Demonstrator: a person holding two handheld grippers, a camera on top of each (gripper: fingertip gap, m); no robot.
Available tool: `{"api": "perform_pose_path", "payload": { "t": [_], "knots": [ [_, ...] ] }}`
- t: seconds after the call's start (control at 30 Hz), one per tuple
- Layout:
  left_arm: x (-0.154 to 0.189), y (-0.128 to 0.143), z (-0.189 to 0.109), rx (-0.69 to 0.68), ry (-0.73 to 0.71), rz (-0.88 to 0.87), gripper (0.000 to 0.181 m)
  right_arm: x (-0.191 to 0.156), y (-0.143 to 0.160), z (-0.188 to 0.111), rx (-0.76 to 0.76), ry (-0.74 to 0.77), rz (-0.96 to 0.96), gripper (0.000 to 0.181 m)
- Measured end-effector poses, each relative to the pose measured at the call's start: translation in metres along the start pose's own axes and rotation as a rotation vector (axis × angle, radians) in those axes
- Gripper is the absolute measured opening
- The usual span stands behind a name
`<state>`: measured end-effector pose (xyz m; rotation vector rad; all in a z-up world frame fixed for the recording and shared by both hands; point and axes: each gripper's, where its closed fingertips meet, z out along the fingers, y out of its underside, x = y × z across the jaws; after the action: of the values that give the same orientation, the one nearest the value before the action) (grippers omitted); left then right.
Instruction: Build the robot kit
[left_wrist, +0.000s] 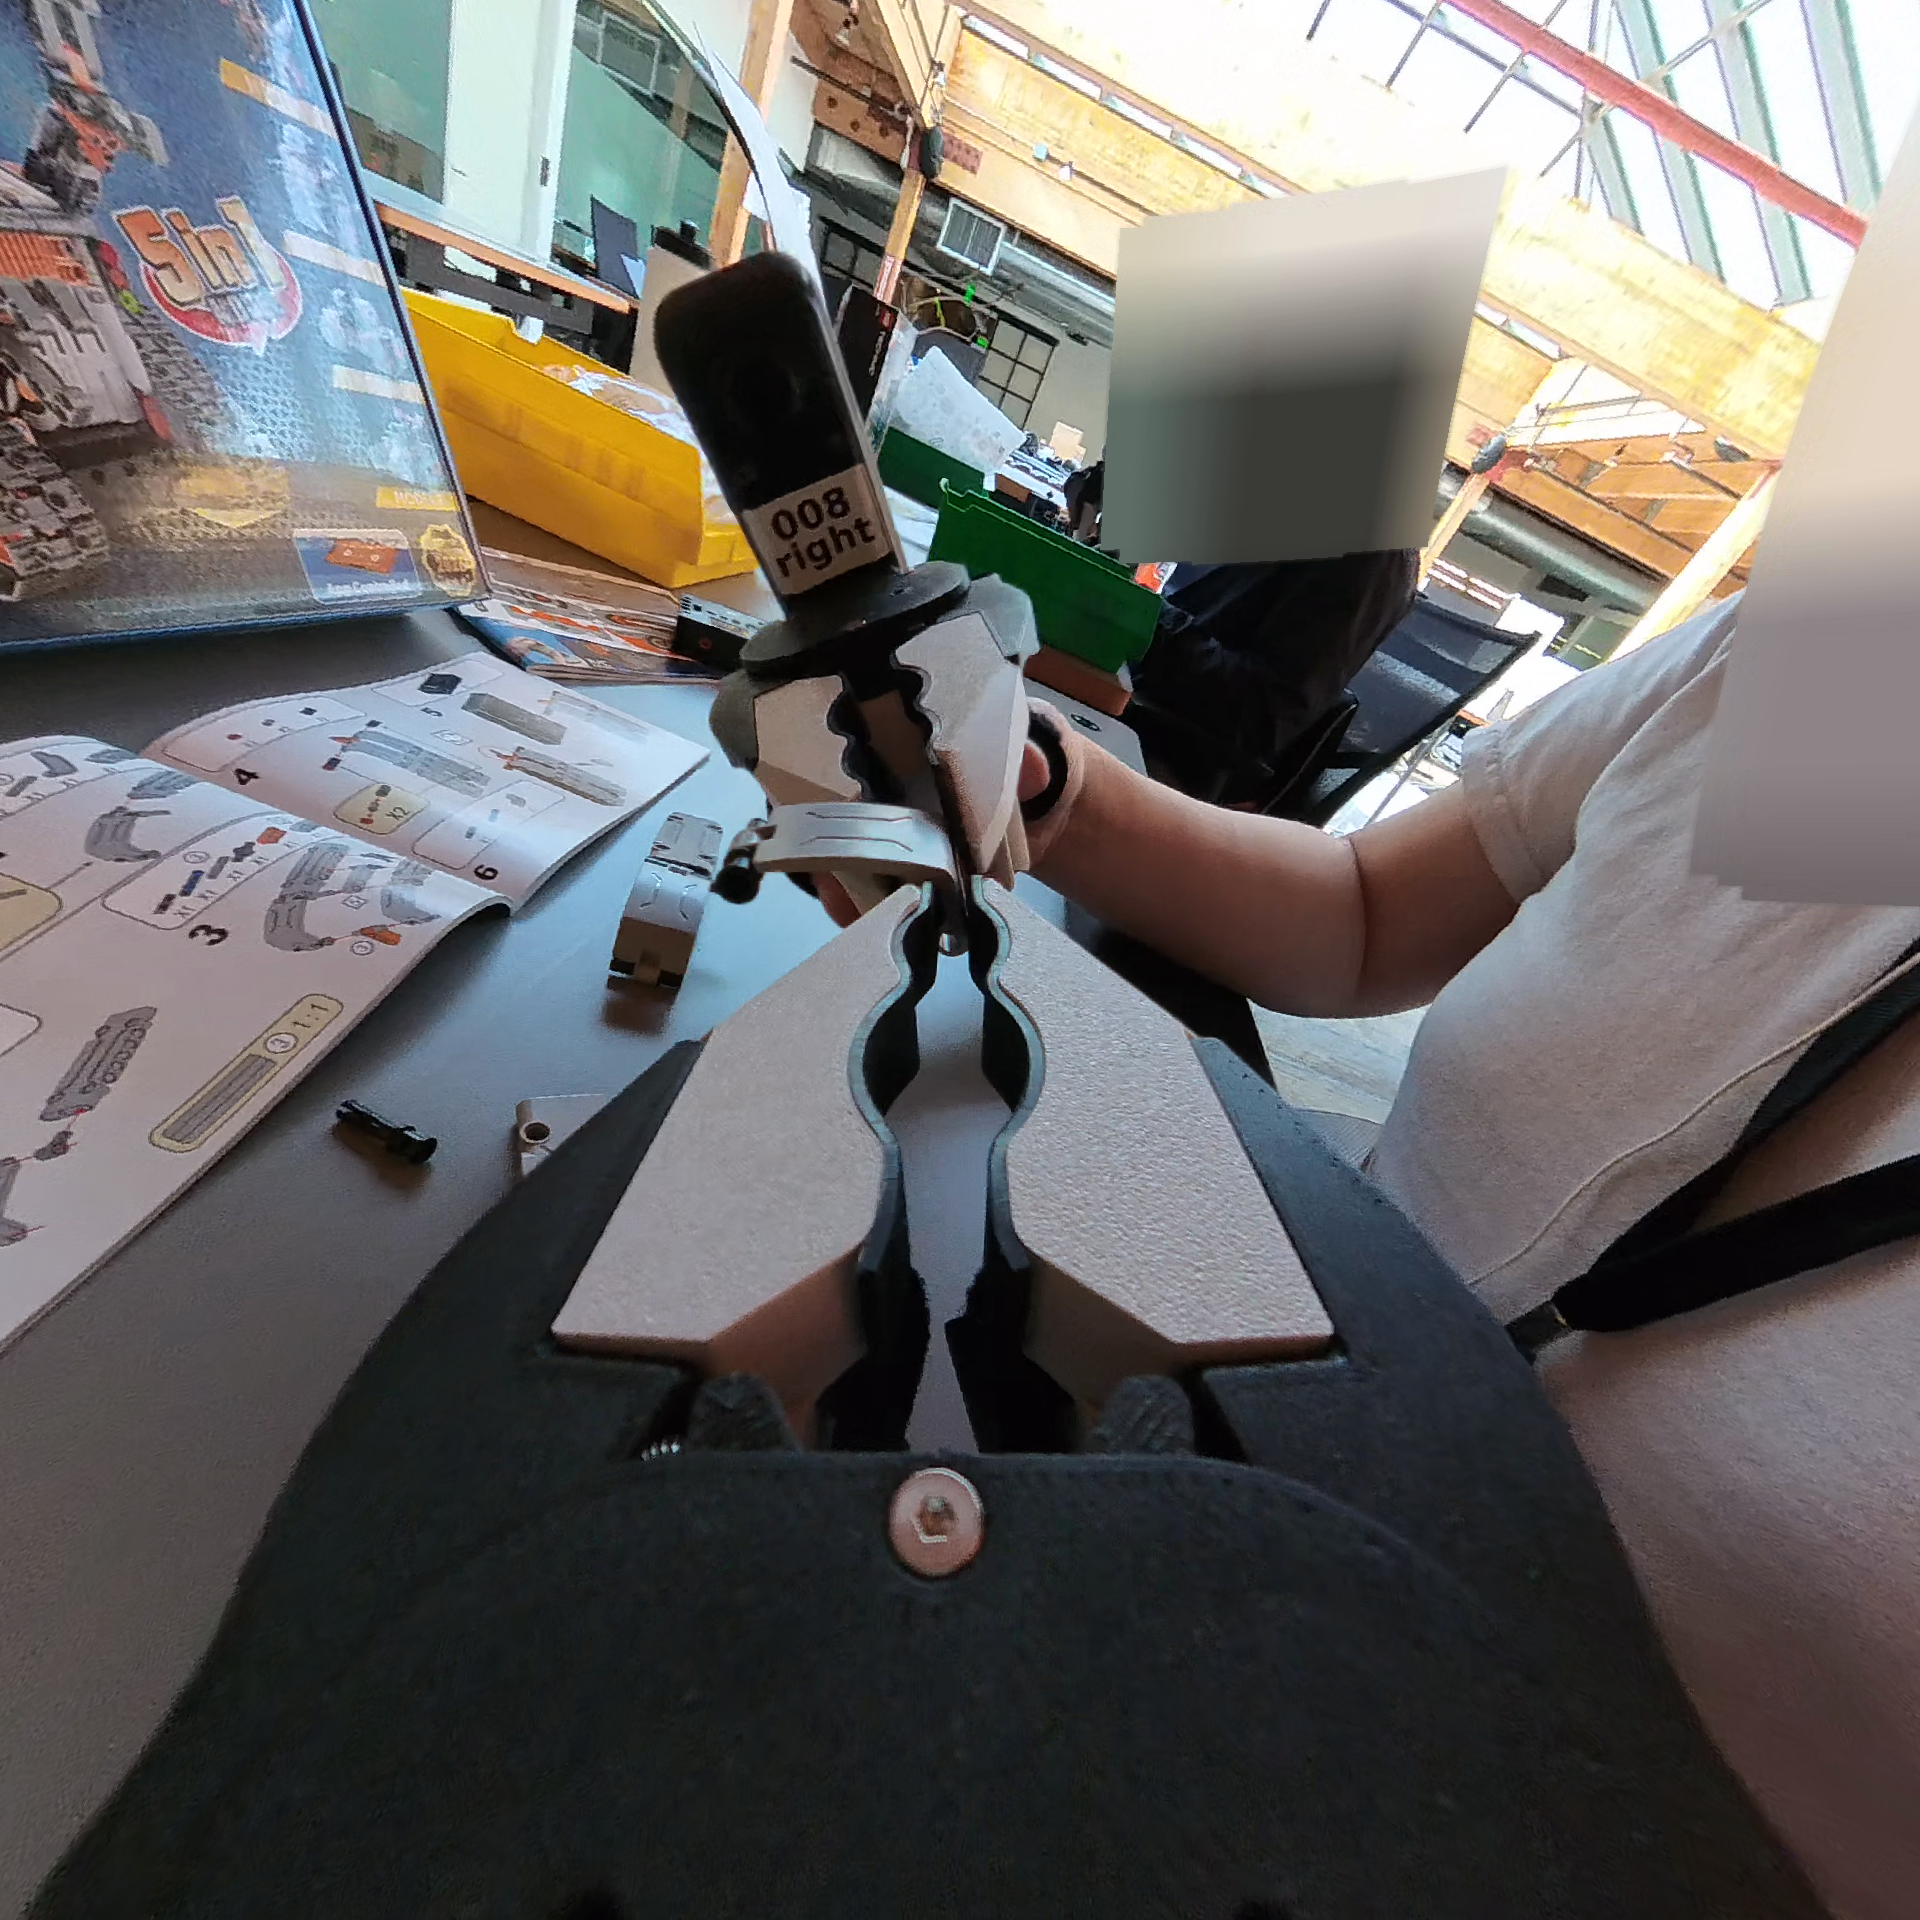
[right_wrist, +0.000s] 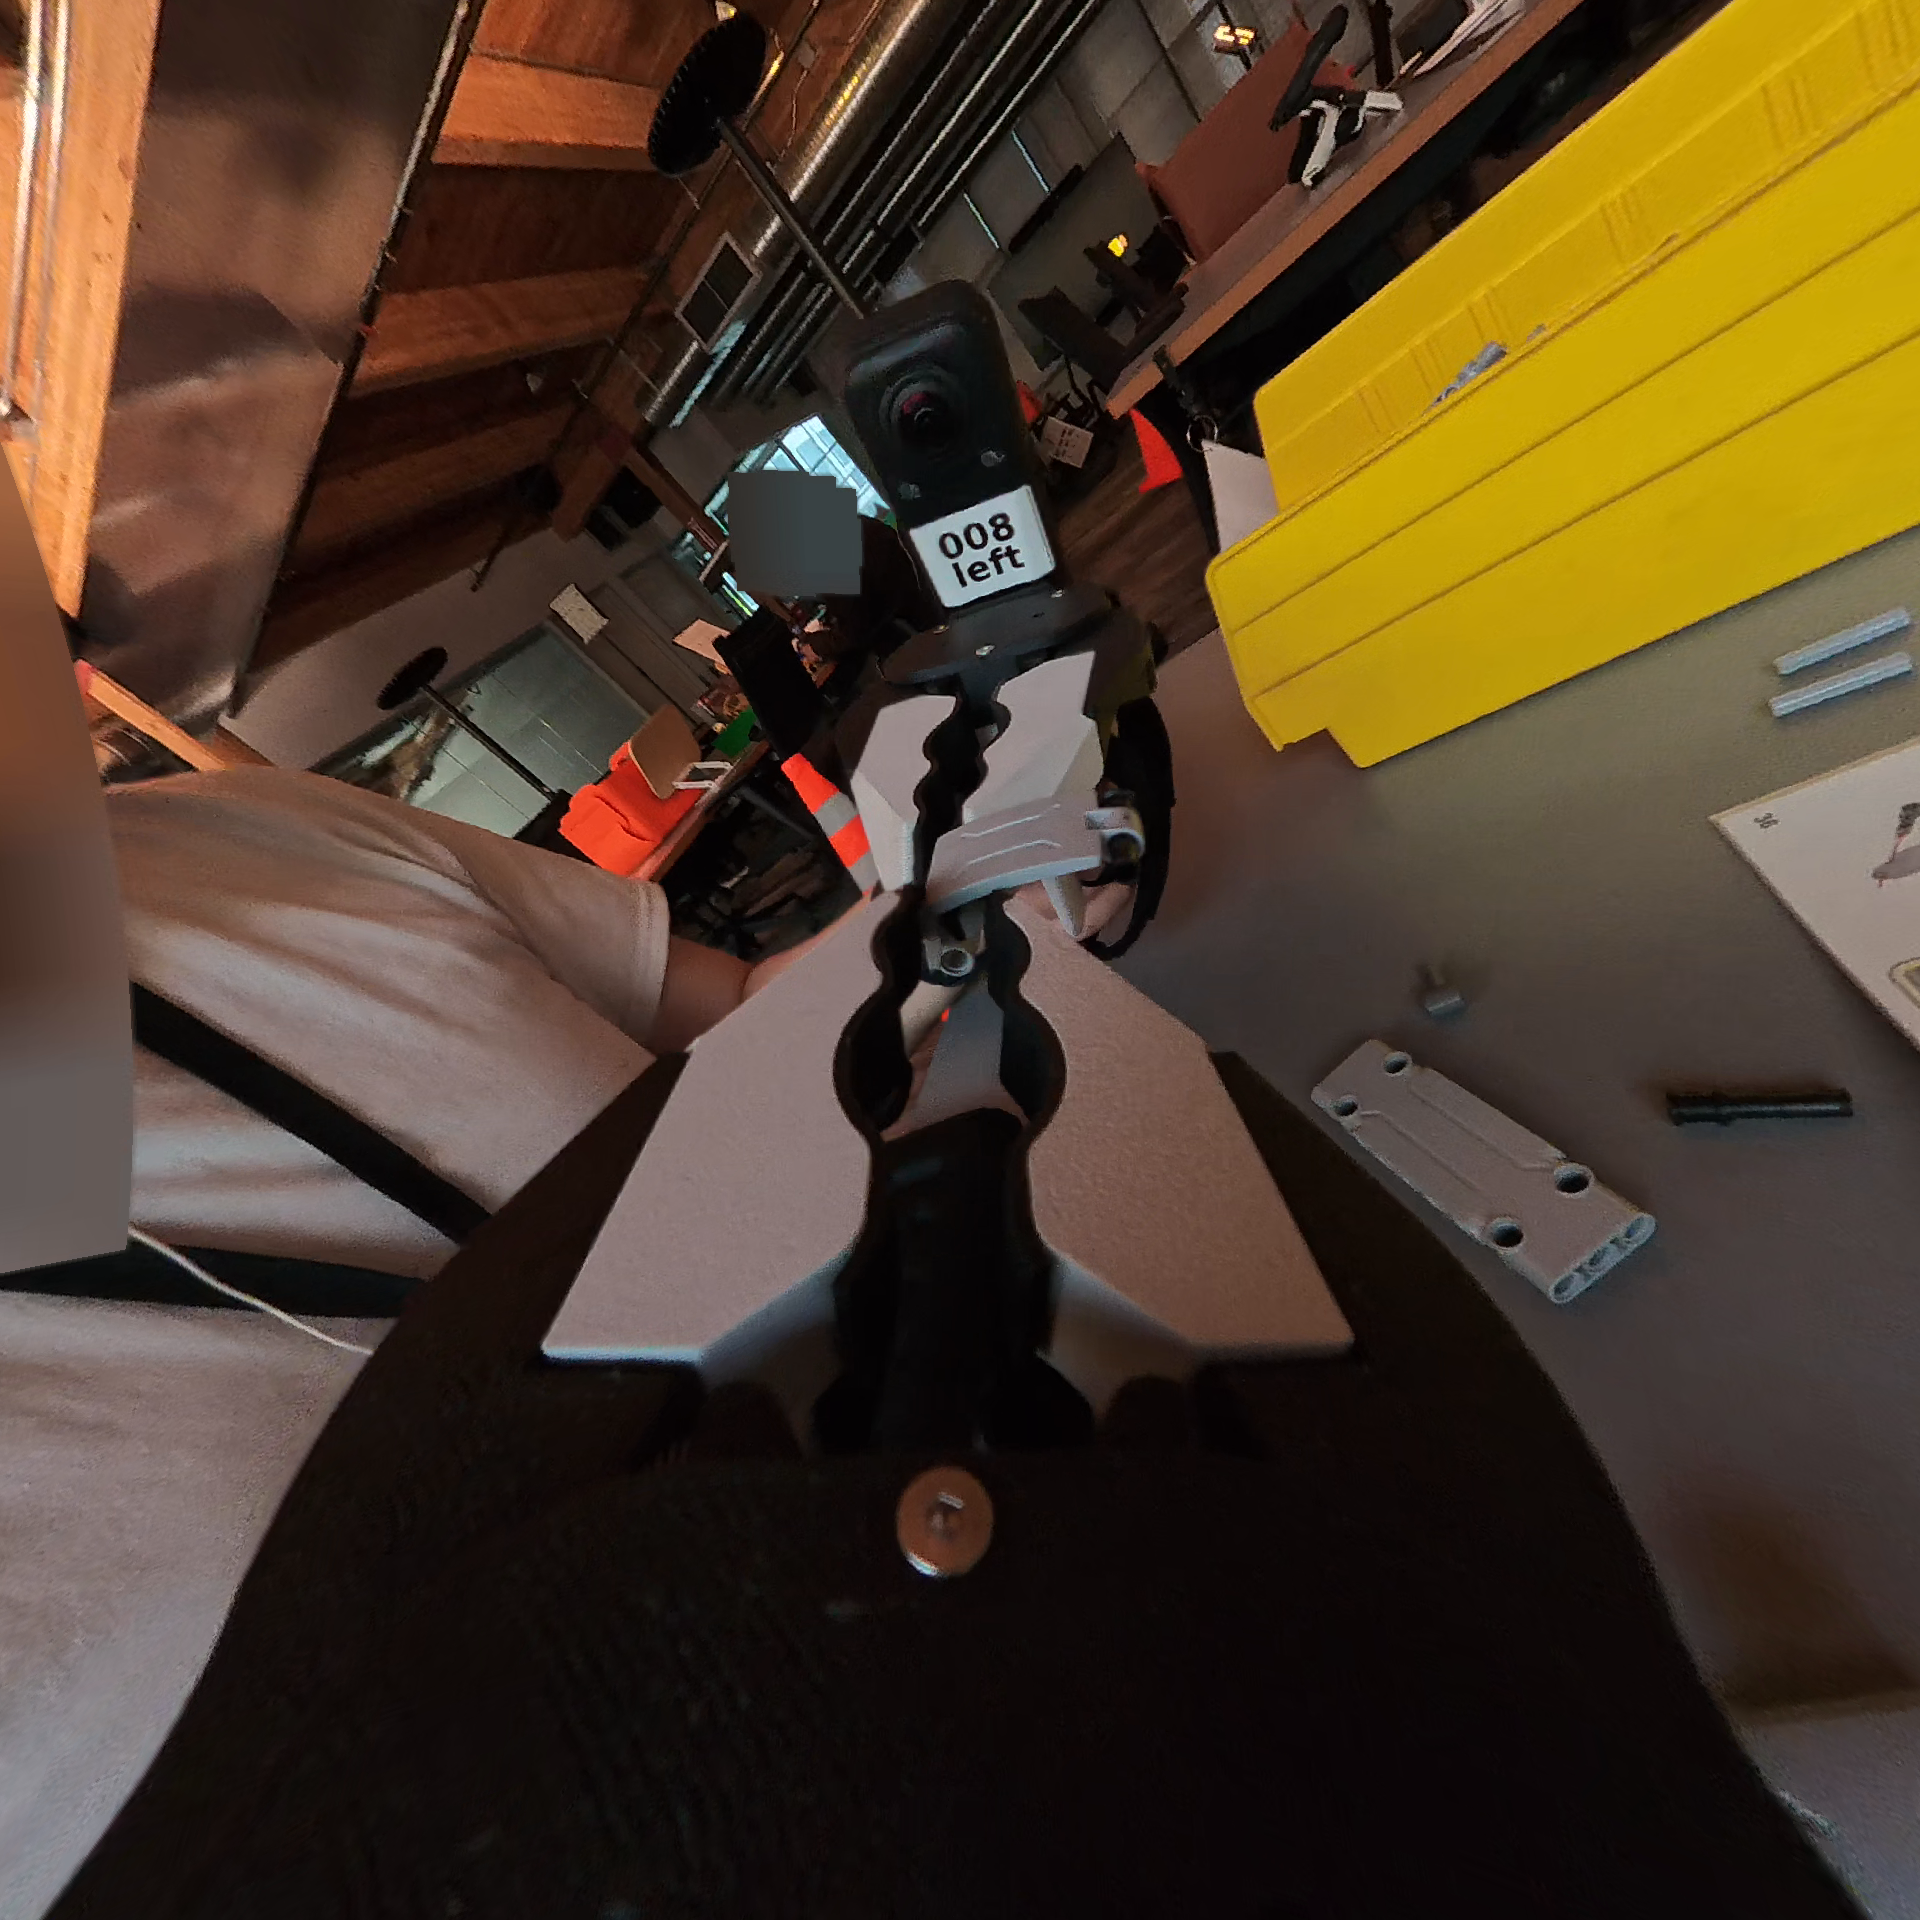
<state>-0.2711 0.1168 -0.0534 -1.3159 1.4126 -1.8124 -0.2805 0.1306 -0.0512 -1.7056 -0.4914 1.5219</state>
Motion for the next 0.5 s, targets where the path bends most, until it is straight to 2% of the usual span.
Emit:
{"api": "perform_pose_path", "payload": {
  "t": [0.3, 0.5],
  "knots": [
    [0.007, 0.003, -0.005, -0.008, 0.041, 0.013, 0.001, -0.006, 0.004, 0.004, -0.002, -0.082, 0.068, 0.011],
    [0.013, 0.002, -0.005, -0.033, 0.019, 0.135, 0.002, -0.013, 0.001, 0.004, 0.020, -0.154, 0.117, 0.010]
  ]
}}
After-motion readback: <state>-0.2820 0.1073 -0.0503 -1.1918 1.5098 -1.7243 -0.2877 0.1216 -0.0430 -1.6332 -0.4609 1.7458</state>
